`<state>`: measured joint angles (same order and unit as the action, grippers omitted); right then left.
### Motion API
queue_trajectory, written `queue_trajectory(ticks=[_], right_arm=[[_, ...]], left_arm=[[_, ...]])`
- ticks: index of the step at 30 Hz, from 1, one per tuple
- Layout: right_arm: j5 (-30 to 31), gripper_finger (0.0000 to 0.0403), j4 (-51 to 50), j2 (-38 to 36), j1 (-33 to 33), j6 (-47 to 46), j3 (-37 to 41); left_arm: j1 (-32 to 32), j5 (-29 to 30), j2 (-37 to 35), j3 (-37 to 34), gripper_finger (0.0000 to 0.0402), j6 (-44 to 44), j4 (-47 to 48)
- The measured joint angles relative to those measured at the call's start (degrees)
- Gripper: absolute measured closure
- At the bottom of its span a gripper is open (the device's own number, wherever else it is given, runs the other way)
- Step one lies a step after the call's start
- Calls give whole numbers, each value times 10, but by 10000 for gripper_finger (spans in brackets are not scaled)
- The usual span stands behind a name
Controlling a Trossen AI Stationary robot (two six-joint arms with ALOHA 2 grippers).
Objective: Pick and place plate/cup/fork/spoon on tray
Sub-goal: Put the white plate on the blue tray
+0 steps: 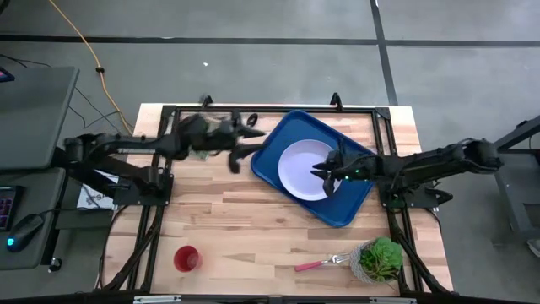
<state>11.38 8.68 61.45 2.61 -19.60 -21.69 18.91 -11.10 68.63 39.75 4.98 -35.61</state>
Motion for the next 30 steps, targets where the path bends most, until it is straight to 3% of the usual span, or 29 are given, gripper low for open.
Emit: queue_trajectory(ticks=[5, 11, 16, 24, 30], right_arm=[[33, 393, -110, 9, 0, -61, -7], [42, 400, -332, 21, -22, -137, -74], [54, 402, -433, 48, -45, -181, -103], [80, 402, -468, 82, -41, -205, -103], [133, 403, -509, 84, -41, -204, -113]], left_arm=[[-23, -2, -47, -118, 241, 9, -167], [-46, -3, -69, -143, 241, -16, -165], [-66, -3, -69, -146, 241, -26, -171], [-71, -3, -69, -146, 241, -27, -175], [-71, -3, -69, -146, 241, -27, -177]])
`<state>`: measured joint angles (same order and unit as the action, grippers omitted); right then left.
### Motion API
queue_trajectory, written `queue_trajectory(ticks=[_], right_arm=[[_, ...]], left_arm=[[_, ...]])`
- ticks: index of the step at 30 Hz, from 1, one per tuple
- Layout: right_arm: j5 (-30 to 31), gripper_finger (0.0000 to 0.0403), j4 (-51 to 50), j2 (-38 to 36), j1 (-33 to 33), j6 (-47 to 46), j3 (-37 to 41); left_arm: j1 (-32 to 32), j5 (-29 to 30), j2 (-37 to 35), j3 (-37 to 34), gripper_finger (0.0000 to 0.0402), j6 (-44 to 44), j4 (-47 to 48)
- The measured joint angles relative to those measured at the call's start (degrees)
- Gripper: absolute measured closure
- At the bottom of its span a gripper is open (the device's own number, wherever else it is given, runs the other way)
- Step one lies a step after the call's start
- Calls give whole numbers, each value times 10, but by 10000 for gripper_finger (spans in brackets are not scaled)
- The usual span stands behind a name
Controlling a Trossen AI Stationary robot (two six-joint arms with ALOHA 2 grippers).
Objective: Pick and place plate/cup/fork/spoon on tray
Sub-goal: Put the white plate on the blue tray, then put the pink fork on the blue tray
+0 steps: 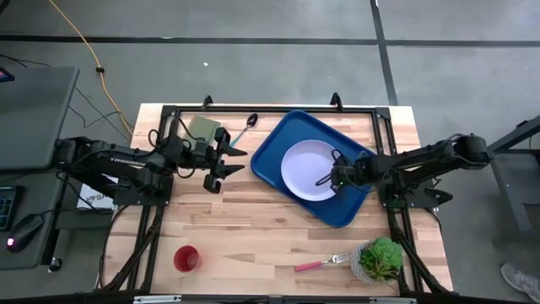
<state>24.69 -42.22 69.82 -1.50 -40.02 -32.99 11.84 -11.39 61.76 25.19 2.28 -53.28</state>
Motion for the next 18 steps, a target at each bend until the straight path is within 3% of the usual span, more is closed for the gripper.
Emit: queue_trajectory(ticks=[7, 10, 13, 18], right_arm=[[47, 403, -106, 0, 0, -13, -60], [29, 403, -93, -4, -16, 13, -93], [-43, 403, 26, -11, -61, 49, -104], [-197, 403, 316, -2, -158, 41, -95]], left_arm=[[1, 0, 0, 0, 241, 0, -1], [1, 0, 0, 0, 241, 0, 0], [1, 0, 0, 0, 241, 0, 5], [1, 0, 0, 0, 241, 0, 9]])
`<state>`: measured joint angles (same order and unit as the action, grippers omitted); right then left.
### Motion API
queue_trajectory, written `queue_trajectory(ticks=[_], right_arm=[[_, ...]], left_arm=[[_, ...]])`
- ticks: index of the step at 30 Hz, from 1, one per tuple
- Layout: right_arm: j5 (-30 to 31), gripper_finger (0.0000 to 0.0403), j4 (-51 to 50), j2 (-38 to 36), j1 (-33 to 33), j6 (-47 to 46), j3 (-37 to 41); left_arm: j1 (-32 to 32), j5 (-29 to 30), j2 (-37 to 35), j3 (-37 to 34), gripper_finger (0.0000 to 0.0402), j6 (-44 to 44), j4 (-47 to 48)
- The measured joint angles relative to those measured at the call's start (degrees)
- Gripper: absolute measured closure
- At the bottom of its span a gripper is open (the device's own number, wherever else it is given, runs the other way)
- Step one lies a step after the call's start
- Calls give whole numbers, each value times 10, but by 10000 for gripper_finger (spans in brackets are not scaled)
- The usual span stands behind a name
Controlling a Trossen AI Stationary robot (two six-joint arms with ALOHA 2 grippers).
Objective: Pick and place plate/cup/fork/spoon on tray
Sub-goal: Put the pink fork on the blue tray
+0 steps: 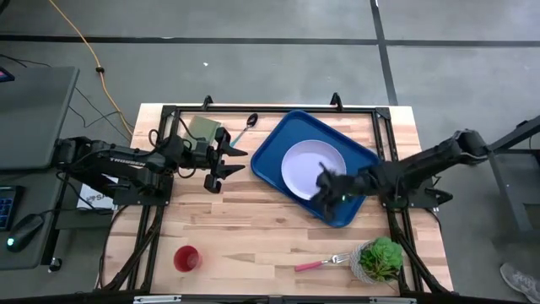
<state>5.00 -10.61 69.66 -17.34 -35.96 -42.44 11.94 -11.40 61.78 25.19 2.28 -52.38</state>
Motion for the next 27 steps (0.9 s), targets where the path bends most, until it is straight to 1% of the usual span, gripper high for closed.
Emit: queue_trajectory(ticks=[1, 3, 4, 6, 8, 11, 13, 14, 16, 18, 22, 25, 27], right_arm=[[-14, 403, 48, 5, -21, 0, 1], [-20, 403, 149, 21, -62, 7, -1], [-15, 403, 172, 30, -80, 15, -9], [11, 402, 151, 49, -111, 22, -41], [47, 397, 58, 71, -132, 18, -96], [100, 375, -157, 117, -155, -37, -194], [114, 351, -272, 154, -168, -78, -246], [114, 337, -305, 174, -172, -97, -266], [97, 307, -340, 213, -180, -129, -294], [66, 273, -357, 250, -188, -148, -310], [-23, 214, -355, 315, -202, -171, -327], [-84, 188, -353, 355, -213, -167, -329], [-104, 180, -351, 376, -220, -166, -329]], left_arm=[[0, 0, 0, 0, 241, 0, -1], [0, 0, 0, 0, 241, 0, -2], [0, 0, 0, 0, 241, 0, -1], [0, 0, 0, 0, 241, 0, -2], [0, 0, 0, 0, 241, 0, -2], [0, 0, 0, 0, 241, 0, -2], [0, 0, 0, 0, 241, 0, -2], [0, 0, 0, 0, 241, 0, -1], [0, 0, 0, 0, 241, 0, -1], [0, 0, 0, 0, 241, 0, 1], [0, 0, 0, 0, 241, 0, 3], [0, 0, 0, 0, 241, 0, 2], [0, 0, 0, 0, 241, 0, 2]])
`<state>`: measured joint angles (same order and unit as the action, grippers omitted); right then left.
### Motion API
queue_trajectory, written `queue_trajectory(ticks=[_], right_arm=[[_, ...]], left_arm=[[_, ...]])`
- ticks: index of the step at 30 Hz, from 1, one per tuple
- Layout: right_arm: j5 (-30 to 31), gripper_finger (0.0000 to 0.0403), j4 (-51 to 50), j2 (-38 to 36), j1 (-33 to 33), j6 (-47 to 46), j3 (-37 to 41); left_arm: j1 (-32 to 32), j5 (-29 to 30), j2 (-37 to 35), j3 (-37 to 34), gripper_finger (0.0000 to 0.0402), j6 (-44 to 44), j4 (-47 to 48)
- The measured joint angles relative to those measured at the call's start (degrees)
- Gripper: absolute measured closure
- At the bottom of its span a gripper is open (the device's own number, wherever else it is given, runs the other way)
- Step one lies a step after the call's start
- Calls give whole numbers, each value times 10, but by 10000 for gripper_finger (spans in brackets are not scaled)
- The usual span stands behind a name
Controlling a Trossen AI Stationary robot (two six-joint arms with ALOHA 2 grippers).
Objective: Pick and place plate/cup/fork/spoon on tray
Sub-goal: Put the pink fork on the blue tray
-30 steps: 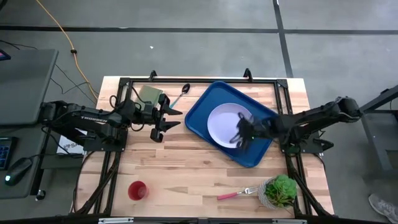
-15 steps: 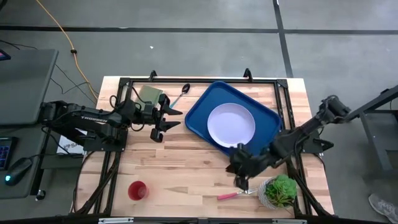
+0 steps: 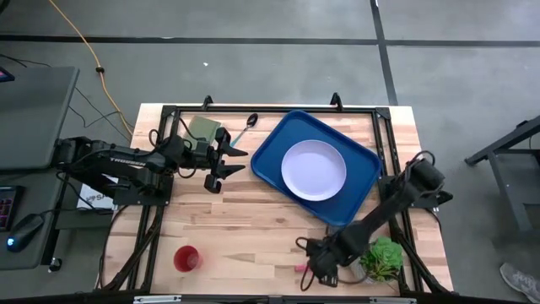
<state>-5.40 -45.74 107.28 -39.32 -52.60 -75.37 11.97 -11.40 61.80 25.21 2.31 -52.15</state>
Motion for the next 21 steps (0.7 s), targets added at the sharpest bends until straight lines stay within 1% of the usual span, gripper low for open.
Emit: queue_trajectory(ticks=[6, 12, 15, 18, 21], right_arm=[[-3, 188, 0, 45, -21, 4, 0], [44, 206, -1, 65, -33, 6, 0], [54, 216, -1, 70, -39, 6, -1], [62, 233, -2, 76, -45, 5, -3], [87, 266, -3, 77, -52, 6, -3]], left_arm=[[0, 0, 0, 0, 241, 0, 0], [0, 0, 0, 0, 241, 0, 0], [0, 0, 0, 0, 241, 0, 0], [0, 0, 0, 0, 241, 0, 0], [0, 0, 0, 0, 241, 0, 0]])
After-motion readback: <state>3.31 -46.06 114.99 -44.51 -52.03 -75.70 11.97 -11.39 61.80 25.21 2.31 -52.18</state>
